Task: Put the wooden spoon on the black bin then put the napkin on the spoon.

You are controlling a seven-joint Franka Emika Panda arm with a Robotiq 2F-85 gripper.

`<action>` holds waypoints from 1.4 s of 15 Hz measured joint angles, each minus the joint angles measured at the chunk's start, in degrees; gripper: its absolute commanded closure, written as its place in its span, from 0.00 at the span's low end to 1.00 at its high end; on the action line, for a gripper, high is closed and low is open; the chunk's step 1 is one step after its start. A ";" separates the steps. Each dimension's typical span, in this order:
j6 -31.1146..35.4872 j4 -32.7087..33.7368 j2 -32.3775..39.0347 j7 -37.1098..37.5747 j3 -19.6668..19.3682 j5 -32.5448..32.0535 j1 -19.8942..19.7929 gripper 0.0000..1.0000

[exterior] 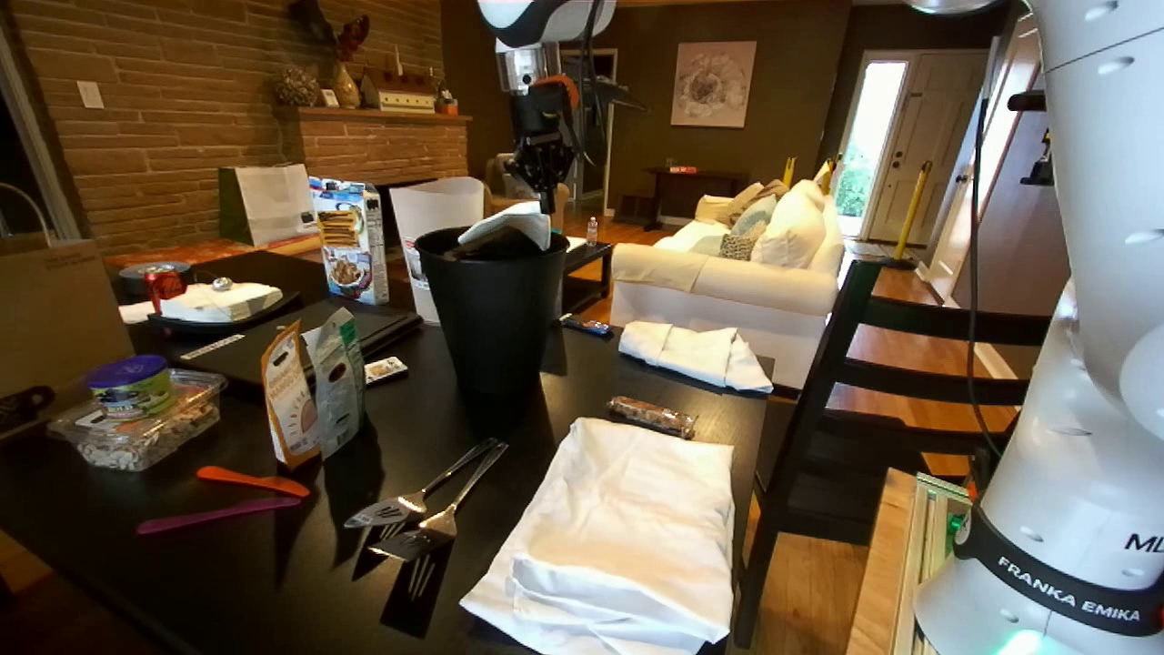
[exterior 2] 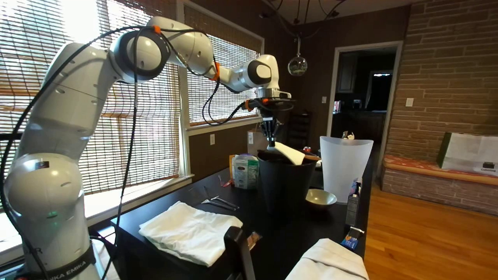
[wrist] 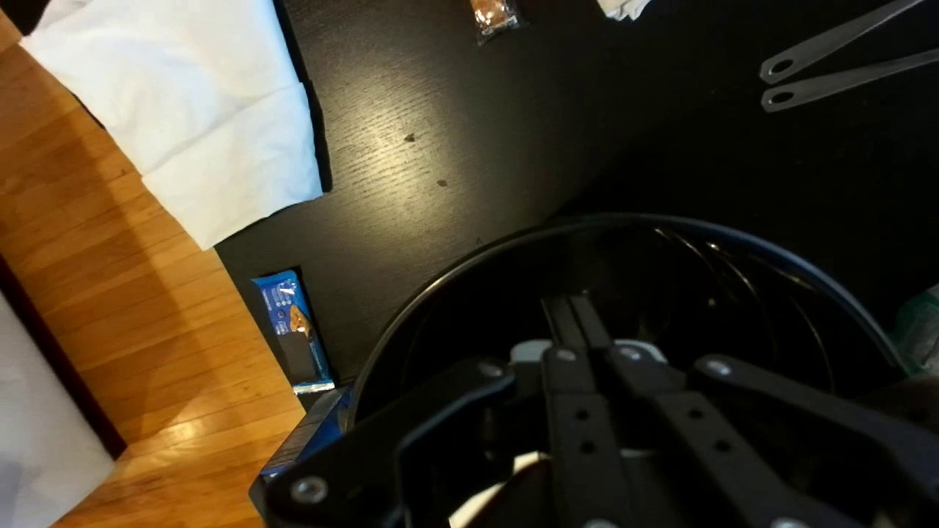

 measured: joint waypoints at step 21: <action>0.00 0.13 3.25 8.33 0.59 0.24 0.55 0.99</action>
